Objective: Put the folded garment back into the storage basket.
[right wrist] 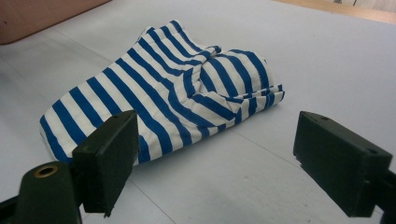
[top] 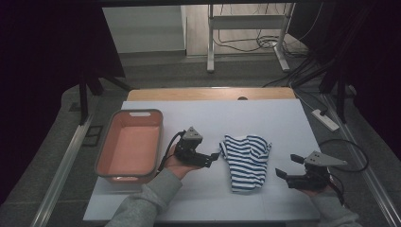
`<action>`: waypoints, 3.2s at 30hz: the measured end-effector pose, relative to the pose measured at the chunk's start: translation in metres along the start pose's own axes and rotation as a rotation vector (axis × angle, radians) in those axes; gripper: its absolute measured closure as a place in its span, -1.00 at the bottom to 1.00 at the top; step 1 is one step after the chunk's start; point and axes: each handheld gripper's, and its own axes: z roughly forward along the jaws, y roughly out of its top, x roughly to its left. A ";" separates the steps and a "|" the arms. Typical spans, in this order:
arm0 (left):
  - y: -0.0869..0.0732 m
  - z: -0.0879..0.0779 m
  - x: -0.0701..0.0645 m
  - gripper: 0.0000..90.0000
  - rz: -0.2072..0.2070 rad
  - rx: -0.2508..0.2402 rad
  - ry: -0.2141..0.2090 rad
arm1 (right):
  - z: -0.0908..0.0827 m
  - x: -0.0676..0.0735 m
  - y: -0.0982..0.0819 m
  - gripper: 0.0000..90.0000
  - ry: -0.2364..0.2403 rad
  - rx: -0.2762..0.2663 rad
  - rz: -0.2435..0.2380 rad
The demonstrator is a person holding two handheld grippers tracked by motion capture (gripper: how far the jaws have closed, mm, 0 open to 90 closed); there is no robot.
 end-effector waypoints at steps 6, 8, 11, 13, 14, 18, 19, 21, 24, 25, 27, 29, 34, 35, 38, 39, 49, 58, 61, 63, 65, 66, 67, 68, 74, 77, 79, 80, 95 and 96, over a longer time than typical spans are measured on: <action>0.003 0.005 0.000 -0.79 0.019 0.013 0.016 | -0.001 -0.001 0.000 -0.66 -0.004 -0.003 0.002; 0.006 0.008 0.000 -0.79 0.008 0.007 0.001 | -0.001 -0.001 0.000 -0.66 -0.007 0.000 0.002; 0.009 0.011 0.001 -0.79 0.009 0.008 0.000 | -0.001 -0.002 0.000 -0.66 -0.007 0.000 0.001; 0.011 0.015 0.001 -0.79 0.011 0.012 0.004 | -0.001 -0.002 0.000 -0.66 -0.010 0.001 0.003; 0.013 0.019 0.002 -0.79 0.011 0.018 0.004 | -0.001 -0.002 0.000 -0.66 -0.010 0.001 0.004; 0.013 0.024 0.003 -0.79 0.004 0.028 0.002 | -0.001 -0.002 0.000 -0.66 -0.013 0.003 0.003; 0.014 0.025 0.003 -0.79 0.005 0.030 0.000 | -0.001 -0.002 0.000 -0.66 -0.014 0.003 0.003; 0.014 0.027 0.004 -0.79 0.005 0.032 0.001 | -0.001 -0.002 -0.001 -0.66 -0.014 0.001 0.003; 0.015 0.031 0.005 -0.79 -0.002 0.039 -0.001 | -0.001 -0.002 -0.001 -0.66 -0.016 0.001 0.002; 0.016 0.032 0.005 -0.79 -0.003 0.041 -0.001 | -0.001 -0.002 -0.001 -0.66 -0.016 0.001 0.002; 0.017 0.035 0.006 -0.79 -0.003 0.048 -0.001 | -0.001 -0.002 -0.001 -0.66 -0.016 0.005 0.002; 0.018 0.037 0.006 -0.79 -0.008 0.047 0.001 | -0.001 -0.002 -0.001 -0.66 -0.015 0.006 0.002; 0.021 0.043 0.008 -0.79 -0.008 0.056 0.004 | -0.001 -0.002 -0.001 -0.66 -0.016 0.008 0.001; 0.021 0.045 0.008 -0.79 -0.008 0.060 0.005 | -0.001 -0.002 -0.001 -0.66 -0.016 0.009 0.001; 0.022 0.049 0.009 -0.79 -0.014 0.064 0.004 | -0.001 -0.002 -0.001 -0.66 -0.016 0.009 0.000; 0.023 0.050 0.009 -0.79 -0.015 0.065 0.002 | -0.001 -0.002 -0.001 -0.66 -0.016 0.009 0.000; 0.023 0.063 0.013 -0.78 -0.029 0.082 0.002 | -0.001 -0.002 -0.001 -0.66 -0.015 0.010 -0.001; 0.025 0.070 0.017 -0.78 -0.042 0.090 0.007 | 0.000 -0.002 -0.001 -0.66 -0.015 0.009 -0.003; 0.026 0.074 0.017 -0.78 -0.043 0.094 0.009 | 0.000 -0.002 -0.001 -0.66 -0.016 0.010 0.000; 0.026 0.076 0.017 -0.78 -0.044 0.098 0.011 | 0.000 -0.002 -0.001 -0.66 -0.015 0.009 -0.003; 0.026 0.079 0.017 -0.78 -0.050 0.098 0.012 | -0.001 -0.002 -0.001 -0.66 -0.015 0.010 -0.002; 0.027 0.079 0.017 -0.78 -0.046 0.102 0.011 | -0.001 -0.002 -0.001 -0.66 -0.015 0.010 -0.002; 0.027 0.081 0.017 -0.78 -0.046 0.103 0.011 | -0.001 -0.002 -0.001 -0.66 -0.014 0.009 -0.002; 0.027 0.083 0.017 -0.78 -0.046 0.104 0.010 | -0.001 -0.002 -0.001 -0.66 -0.015 0.010 -0.002; 0.027 0.089 0.018 -0.78 -0.049 0.114 0.010 | 0.000 -0.003 -0.001 -0.66 -0.013 0.009 -0.003; 0.027 0.094 0.018 -0.79 -0.053 0.121 0.015 | 0.000 -0.003 -0.001 -0.66 -0.013 0.009 -0.003; 0.027 0.097 0.018 -0.79 -0.051 0.124 0.014 | 0.000 -0.002 -0.001 -0.66 -0.012 0.009 -0.004; 0.027 0.100 0.018 -0.79 -0.050 0.128 0.014 | -0.001 -0.002 -0.001 -0.66 -0.012 0.009 -0.003; 0.027 0.113 0.015 -0.80 -0.037 0.157 0.009 | 0.000 -0.003 -0.001 -0.66 -0.011 0.008 -0.005; 0.027 0.114 0.014 -0.80 -0.037 0.157 0.010 | 0.000 -0.003 -0.001 -0.66 -0.011 0.009 -0.005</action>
